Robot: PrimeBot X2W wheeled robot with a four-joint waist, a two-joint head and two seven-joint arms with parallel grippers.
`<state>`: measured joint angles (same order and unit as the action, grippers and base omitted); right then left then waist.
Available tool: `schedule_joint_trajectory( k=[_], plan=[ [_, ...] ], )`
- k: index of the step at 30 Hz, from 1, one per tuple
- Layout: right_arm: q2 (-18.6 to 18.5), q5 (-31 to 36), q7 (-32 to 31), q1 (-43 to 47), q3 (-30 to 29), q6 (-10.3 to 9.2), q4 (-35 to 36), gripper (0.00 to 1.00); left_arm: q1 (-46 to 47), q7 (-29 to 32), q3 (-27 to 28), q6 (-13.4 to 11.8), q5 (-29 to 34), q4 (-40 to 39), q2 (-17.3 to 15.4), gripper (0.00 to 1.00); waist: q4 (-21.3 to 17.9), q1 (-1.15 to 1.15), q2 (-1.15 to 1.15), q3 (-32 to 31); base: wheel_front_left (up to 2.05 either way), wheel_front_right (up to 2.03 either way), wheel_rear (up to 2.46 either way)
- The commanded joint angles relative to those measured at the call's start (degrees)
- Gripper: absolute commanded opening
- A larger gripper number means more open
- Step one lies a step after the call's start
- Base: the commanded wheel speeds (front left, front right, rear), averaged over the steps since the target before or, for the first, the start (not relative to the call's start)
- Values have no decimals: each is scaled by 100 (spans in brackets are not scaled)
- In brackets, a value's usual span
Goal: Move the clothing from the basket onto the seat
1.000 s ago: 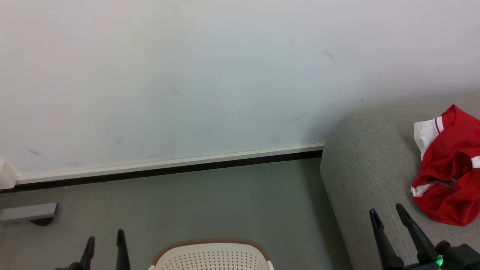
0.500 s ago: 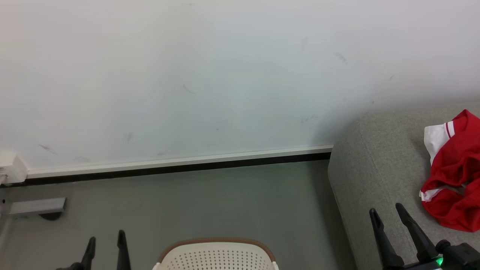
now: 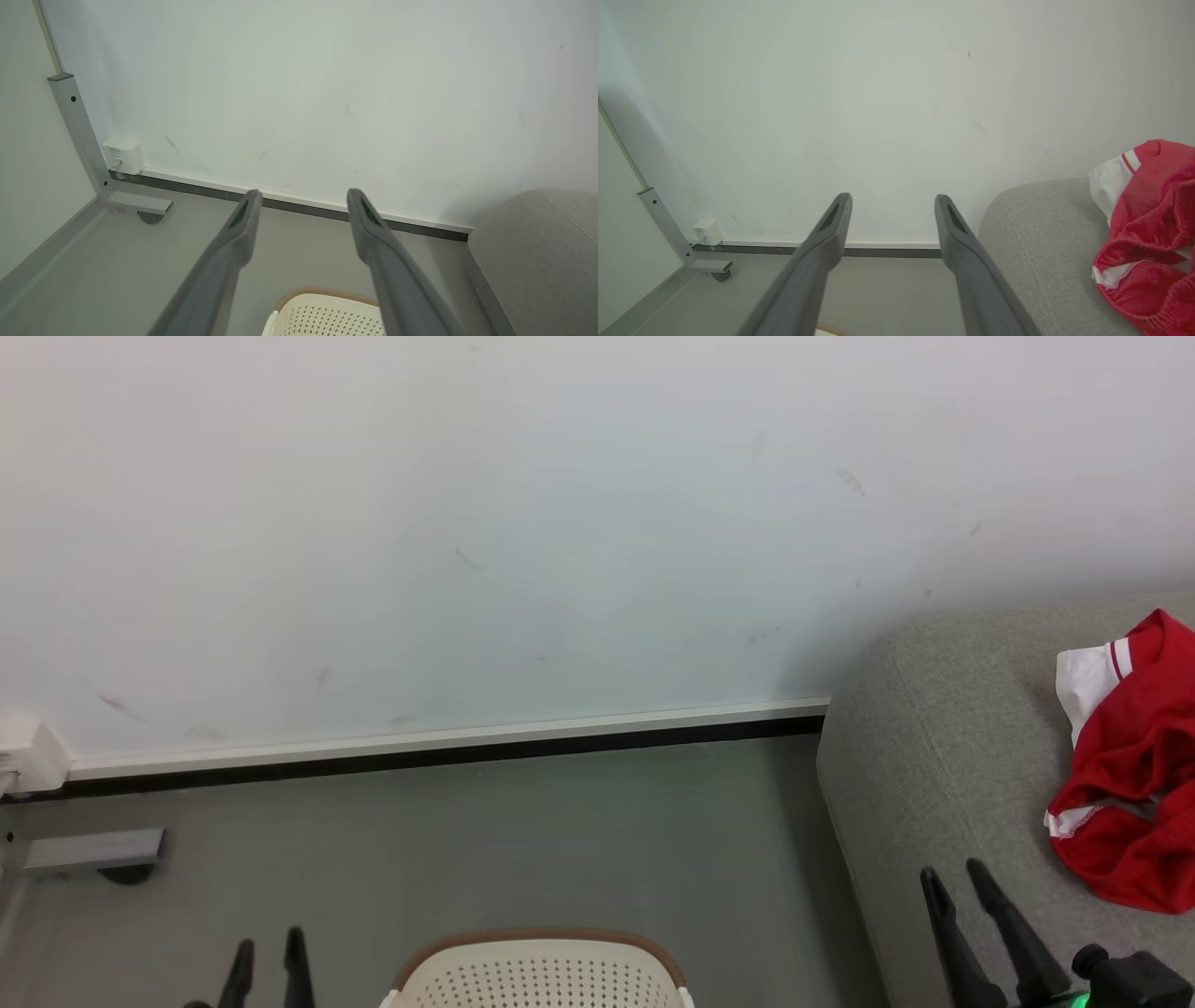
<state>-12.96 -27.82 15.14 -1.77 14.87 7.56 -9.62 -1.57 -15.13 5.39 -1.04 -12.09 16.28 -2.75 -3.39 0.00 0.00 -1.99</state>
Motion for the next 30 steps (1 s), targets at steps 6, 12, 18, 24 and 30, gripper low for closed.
schedule_joint_trajectory(
  k=[6,12,18,24,30],
  plan=[
    [93,-419,-116,46,-99,0,-79,0,95,210,82,54,-466,157,25,0,12,0,0,7,0,0,0],
    [145,-954,-271,-9,-250,-1,-118,0,140,361,62,121,-1123,103,21,0,29,0,0,16,0,0,0],
    [200,-1453,-414,-59,-390,-2,-149,0,179,492,39,186,-1731,46,16,0,45,0,0,26,0,0,0],
    [245,-1840,-526,-96,-499,-2,-171,0,224,605,37,235,-2195,12,13,0,58,0,0,34,0,0,0],
    [294,-2273,-655,-140,-622,-3,-195,0,276,743,42,290,-2720,-15,8,0,75,0,0,44,0,0,0]
  ],
)
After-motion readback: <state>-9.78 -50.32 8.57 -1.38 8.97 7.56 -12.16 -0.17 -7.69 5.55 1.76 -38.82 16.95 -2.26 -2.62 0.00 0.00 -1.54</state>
